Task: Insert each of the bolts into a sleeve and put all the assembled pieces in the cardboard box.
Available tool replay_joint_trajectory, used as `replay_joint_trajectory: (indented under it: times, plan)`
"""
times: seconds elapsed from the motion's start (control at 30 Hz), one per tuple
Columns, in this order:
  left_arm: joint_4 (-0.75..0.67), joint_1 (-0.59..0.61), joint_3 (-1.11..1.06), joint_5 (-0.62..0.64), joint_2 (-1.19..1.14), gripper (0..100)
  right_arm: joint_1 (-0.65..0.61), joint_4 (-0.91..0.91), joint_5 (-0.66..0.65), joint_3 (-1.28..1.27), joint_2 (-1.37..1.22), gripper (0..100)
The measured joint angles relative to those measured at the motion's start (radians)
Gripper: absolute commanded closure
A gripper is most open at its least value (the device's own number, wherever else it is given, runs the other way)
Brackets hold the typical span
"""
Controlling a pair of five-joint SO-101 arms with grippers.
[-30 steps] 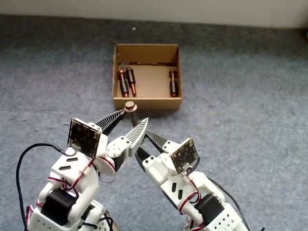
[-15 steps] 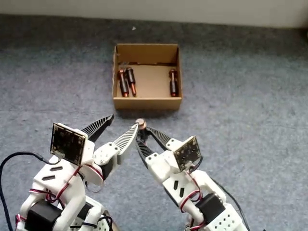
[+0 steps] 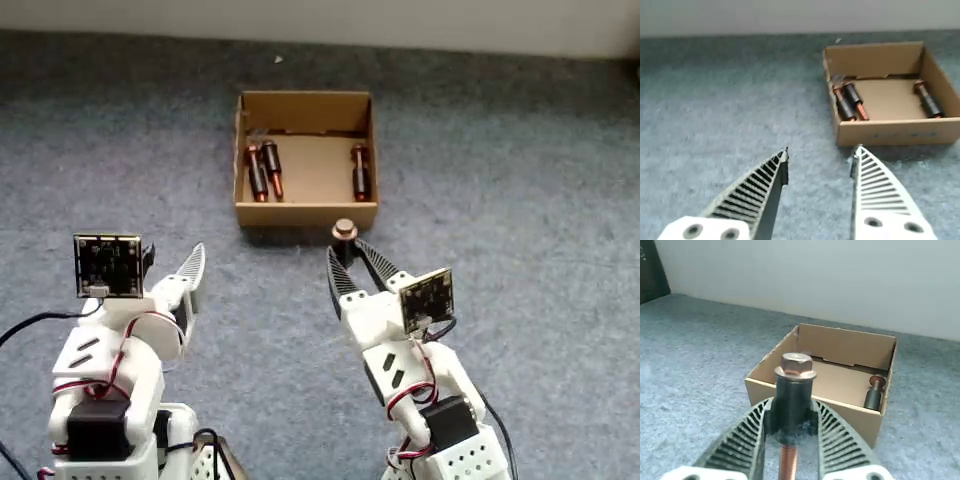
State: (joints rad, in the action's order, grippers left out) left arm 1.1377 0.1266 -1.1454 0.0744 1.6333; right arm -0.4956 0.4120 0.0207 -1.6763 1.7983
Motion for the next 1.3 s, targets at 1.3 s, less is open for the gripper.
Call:
replay_joint_trajectory:
  times: [1.3]
  plan:
    - [-0.348,0.14,-0.529,-0.368,-0.012,98,0.16,-0.31,0.021,1.26,-1.978,84.8]
